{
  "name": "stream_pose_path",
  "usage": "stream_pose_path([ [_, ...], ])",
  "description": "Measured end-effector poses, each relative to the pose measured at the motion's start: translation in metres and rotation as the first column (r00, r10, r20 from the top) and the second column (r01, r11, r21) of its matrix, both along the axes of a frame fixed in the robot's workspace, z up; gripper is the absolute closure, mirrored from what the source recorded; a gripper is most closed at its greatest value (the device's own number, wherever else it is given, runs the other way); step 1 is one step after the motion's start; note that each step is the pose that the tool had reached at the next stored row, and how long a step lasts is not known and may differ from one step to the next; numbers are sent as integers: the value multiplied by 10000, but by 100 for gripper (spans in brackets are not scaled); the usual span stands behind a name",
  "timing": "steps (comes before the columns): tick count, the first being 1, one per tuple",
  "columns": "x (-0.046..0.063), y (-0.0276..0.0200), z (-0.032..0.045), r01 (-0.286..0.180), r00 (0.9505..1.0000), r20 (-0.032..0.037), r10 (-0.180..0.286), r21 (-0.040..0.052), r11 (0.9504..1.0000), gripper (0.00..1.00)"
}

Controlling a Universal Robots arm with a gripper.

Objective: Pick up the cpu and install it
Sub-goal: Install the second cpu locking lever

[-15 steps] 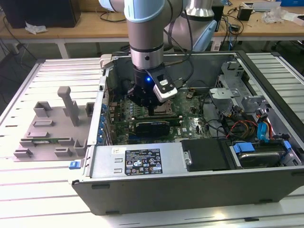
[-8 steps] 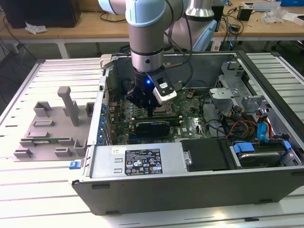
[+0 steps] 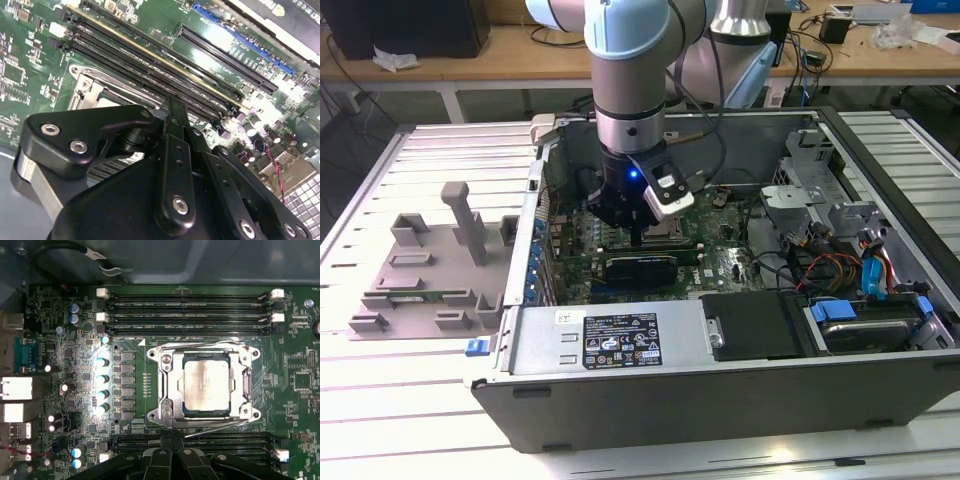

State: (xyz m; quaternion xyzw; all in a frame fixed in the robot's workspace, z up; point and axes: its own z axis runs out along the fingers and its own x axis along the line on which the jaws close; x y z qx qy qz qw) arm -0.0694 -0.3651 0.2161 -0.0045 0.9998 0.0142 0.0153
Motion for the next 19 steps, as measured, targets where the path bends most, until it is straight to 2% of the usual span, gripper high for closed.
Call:
stream_pose_path([
  [2,-4,-7,-1,-221,9998,0,221,10,9998,89],
  [4,-14,-47,-1,-297,9996,6,297,183,9994,89],
  [5,-16,-62,-2,-304,9995,9,304,304,9991,89],
  [6,-19,-83,-3,-306,9995,17,306,551,9980,89],
  [7,-21,-95,-3,-308,9995,21,307,725,9969,89],
  [8,-24,-116,-4,-310,9995,32,309,1035,9941,89],
  [9,-25,-132,-5,-312,9995,38,310,1209,9922,89],
  [10,-26,-152,-6,-314,9995,41,311,1332,9906,89],
  [11,-26,-191,-8,-315,9995,46,312,1475,9886,89],
  [13,-27,-279,-10,-315,9995,51,311,1631,9861,89],
  [15,-27,-303,-11,-318,9995,55,313,1780,9835,89],
  [17,-30,-316,-24,-332,9994,66,326,2134,9764,89],
  [19,-33,-329,-42,-335,9994,69,327,2233,9742,89],
])
